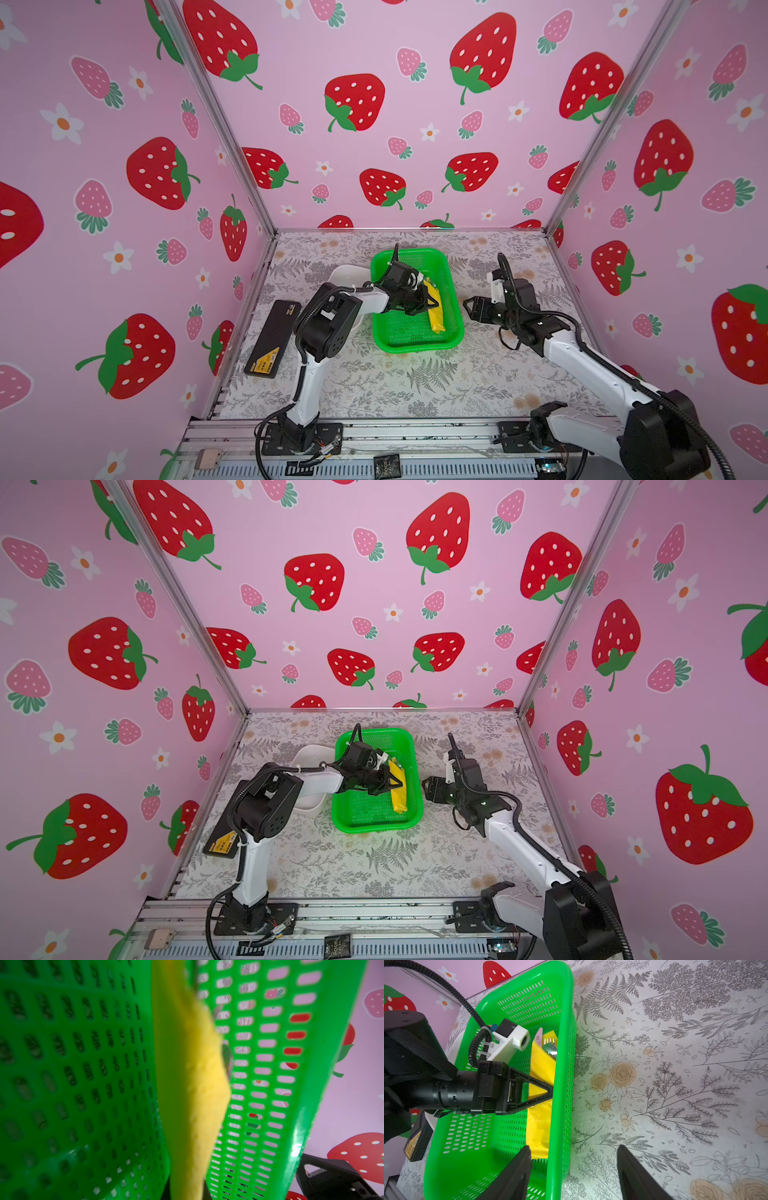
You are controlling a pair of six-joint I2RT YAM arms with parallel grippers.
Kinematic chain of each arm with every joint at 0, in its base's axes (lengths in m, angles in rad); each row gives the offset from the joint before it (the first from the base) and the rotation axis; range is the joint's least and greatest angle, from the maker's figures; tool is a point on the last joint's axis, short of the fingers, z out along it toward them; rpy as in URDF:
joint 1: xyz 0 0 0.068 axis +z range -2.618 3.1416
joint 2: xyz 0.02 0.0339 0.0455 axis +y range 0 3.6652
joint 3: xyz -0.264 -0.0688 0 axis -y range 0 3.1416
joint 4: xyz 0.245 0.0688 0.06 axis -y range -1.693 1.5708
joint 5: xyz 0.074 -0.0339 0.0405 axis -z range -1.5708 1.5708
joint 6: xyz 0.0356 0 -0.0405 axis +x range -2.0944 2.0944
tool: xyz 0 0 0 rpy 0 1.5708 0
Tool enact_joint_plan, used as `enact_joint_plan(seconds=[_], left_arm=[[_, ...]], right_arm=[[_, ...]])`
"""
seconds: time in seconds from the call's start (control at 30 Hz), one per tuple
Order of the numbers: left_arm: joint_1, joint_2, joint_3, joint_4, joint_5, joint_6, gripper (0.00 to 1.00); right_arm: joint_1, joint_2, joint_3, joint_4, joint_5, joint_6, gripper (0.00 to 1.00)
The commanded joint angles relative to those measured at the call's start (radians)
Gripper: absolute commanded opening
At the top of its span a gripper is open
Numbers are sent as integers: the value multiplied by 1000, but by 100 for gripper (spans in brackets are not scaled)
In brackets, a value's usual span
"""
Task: Place the utensils on the paper napkin and roll it up
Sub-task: 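Lower the bundle into the green basket with the left gripper and open it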
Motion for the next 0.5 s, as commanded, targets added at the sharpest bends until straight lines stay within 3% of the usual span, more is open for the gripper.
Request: enact_joint_plan(seconds=[0.0,0.47], left_arm=[[-5,30,46,37,17,-7,0],[-6,69,75,-76,-15,41,3]], right_arm=[[-7,12,-13,13,-17,15,67],[-7,37,-4,18,-23,23,67]])
